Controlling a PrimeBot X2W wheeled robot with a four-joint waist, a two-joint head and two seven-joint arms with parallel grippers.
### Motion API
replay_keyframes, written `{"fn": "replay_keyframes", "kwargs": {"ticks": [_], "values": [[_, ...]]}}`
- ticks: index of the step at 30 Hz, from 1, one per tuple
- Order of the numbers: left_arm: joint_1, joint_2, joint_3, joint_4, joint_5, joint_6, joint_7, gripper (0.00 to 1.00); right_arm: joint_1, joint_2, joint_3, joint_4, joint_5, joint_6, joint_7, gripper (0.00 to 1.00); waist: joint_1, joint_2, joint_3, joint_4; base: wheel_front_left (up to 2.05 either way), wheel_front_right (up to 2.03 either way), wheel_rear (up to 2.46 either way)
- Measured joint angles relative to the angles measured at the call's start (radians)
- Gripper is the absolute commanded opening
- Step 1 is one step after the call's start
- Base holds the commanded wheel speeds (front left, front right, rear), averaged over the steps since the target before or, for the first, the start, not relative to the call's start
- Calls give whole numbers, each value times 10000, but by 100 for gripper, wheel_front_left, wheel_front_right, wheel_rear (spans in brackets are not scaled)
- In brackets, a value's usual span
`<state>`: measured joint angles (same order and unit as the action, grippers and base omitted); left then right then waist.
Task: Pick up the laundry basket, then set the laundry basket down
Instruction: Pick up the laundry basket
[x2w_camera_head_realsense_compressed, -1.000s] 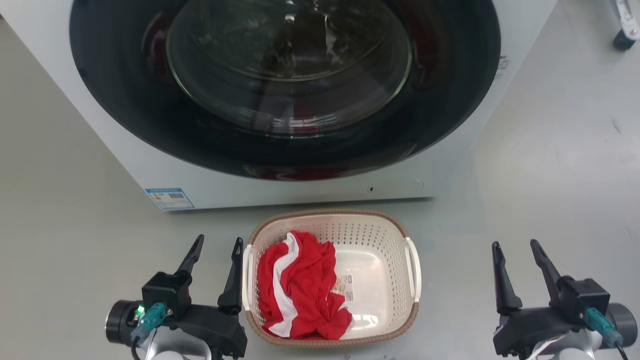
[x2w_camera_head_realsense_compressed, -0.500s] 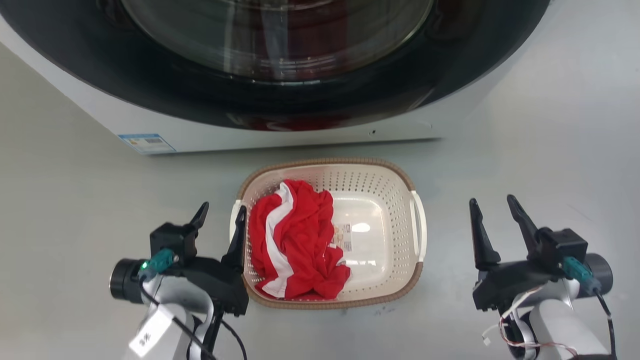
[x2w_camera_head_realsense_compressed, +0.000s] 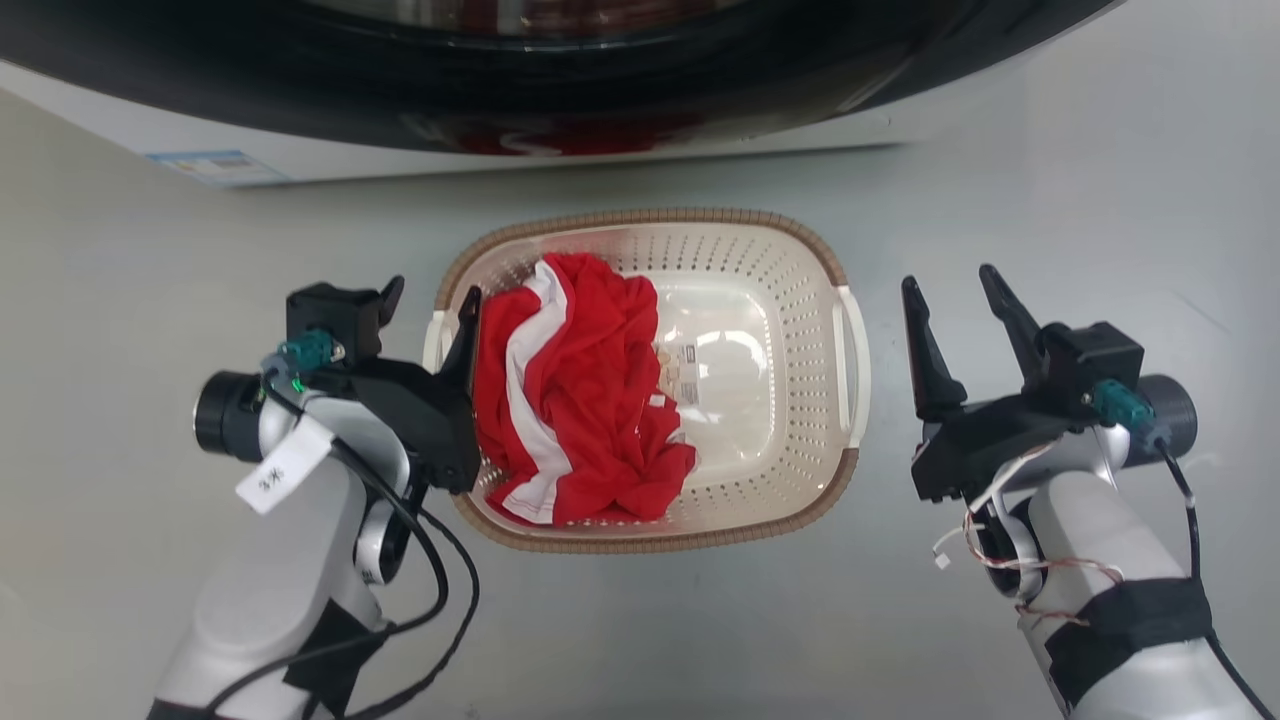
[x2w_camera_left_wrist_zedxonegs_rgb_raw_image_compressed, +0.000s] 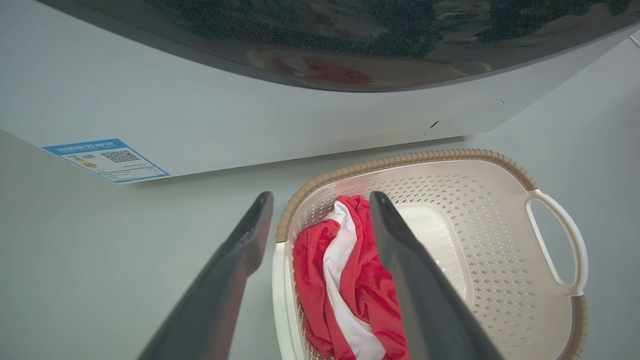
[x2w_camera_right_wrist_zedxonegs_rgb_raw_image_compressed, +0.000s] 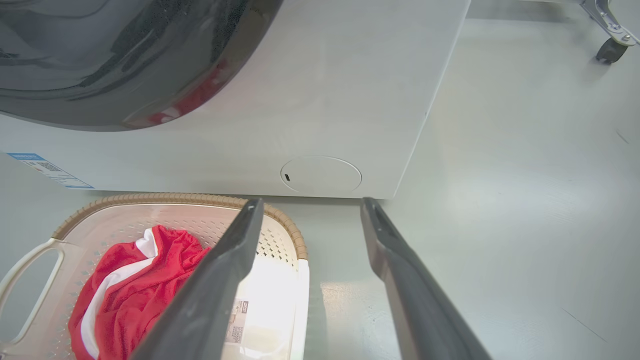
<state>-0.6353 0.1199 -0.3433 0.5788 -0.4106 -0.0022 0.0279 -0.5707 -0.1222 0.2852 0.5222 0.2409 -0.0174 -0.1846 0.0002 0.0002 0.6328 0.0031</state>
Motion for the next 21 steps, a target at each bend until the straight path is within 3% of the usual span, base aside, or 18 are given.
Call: {"fn": "replay_keyframes", "kwargs": {"ticks": [9, 21], "values": [[-1050, 48, 63, 1135, 0, -257, 186, 100, -1091, 134, 232, 926, -115, 121, 69, 100, 0, 0, 1202, -57, 0, 0, 0], [-1275, 65, 276, 2683, -142, -500, 96, 100, -1571, 374, 679, 2215, -349, 309, -105, 100, -1, -1, 2126, -112, 0, 0, 0]]}}
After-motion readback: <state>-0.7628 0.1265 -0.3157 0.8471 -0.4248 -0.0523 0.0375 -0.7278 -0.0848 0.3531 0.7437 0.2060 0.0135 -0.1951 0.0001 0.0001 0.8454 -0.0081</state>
